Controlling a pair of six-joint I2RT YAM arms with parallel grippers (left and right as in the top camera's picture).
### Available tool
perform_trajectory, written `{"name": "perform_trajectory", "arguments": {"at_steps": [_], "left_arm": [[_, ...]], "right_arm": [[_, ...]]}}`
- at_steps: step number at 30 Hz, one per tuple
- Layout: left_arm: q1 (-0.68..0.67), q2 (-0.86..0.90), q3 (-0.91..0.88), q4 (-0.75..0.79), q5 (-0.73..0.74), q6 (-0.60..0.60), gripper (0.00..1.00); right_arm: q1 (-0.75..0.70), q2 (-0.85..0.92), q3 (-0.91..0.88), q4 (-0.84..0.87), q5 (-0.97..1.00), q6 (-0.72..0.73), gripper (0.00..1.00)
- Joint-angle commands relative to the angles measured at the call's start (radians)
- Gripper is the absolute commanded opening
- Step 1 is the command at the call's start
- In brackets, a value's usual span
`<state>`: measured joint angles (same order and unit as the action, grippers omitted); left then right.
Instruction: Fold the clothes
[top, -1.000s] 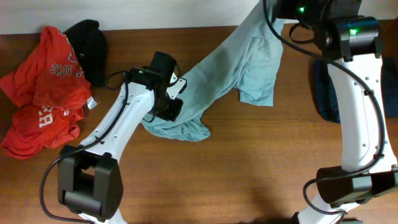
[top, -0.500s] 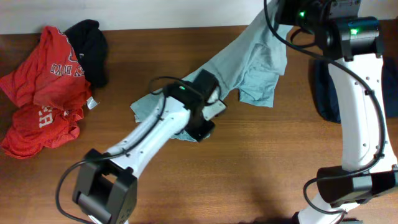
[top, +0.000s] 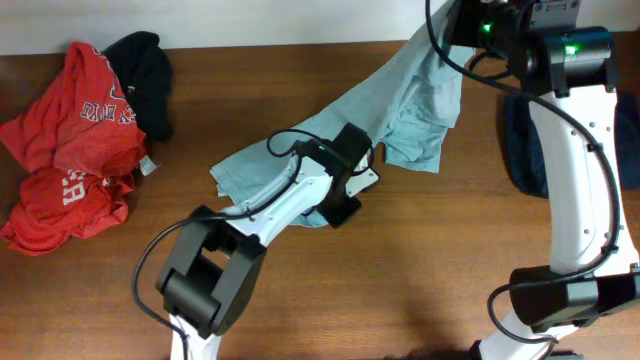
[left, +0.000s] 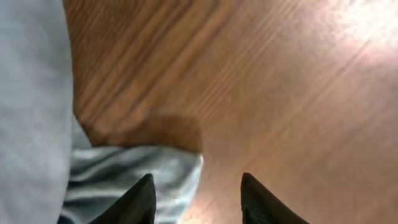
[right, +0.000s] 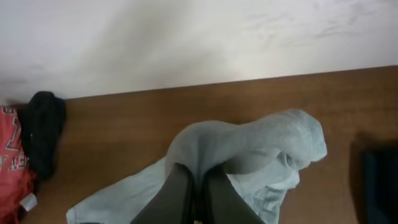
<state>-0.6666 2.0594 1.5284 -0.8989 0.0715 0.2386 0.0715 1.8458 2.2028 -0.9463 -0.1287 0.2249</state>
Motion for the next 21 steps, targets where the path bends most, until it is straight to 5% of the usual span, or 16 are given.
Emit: {"name": "perform_trajectory", "arguments": {"at_steps": [1, 17, 18, 19, 21], "left_arm": [[0.002, 0.035, -0.002, 0.022, 0.001, -0.03, 0.44], [0.002, 0.093, -0.002, 0.025, -0.146, -0.096, 0.44], [0.002, 0.094, -0.002, 0.026, -0.148, -0.096, 0.38], [0.002, 0.098, -0.002, 0.029, -0.147, -0.096, 0.09], [0.002, 0.106, -0.002, 0.036, -0.148, -0.096, 0.01]], "right_arm": [[-0.008, 0.007, 0.019, -0.004, 0.014, -0.008, 0.04], [-0.008, 0.007, 0.019, -0.032, 0.036, -0.012, 0.04], [-0.008, 0.007, 0.019, -0.032, 0.036, -0.012, 0.04], [-0.008, 0.007, 0.019, -0.032, 0.036, -0.012, 0.04], [-0.008, 0.007, 0.019, -0.039, 0.036, -0.012, 0.04]]}}
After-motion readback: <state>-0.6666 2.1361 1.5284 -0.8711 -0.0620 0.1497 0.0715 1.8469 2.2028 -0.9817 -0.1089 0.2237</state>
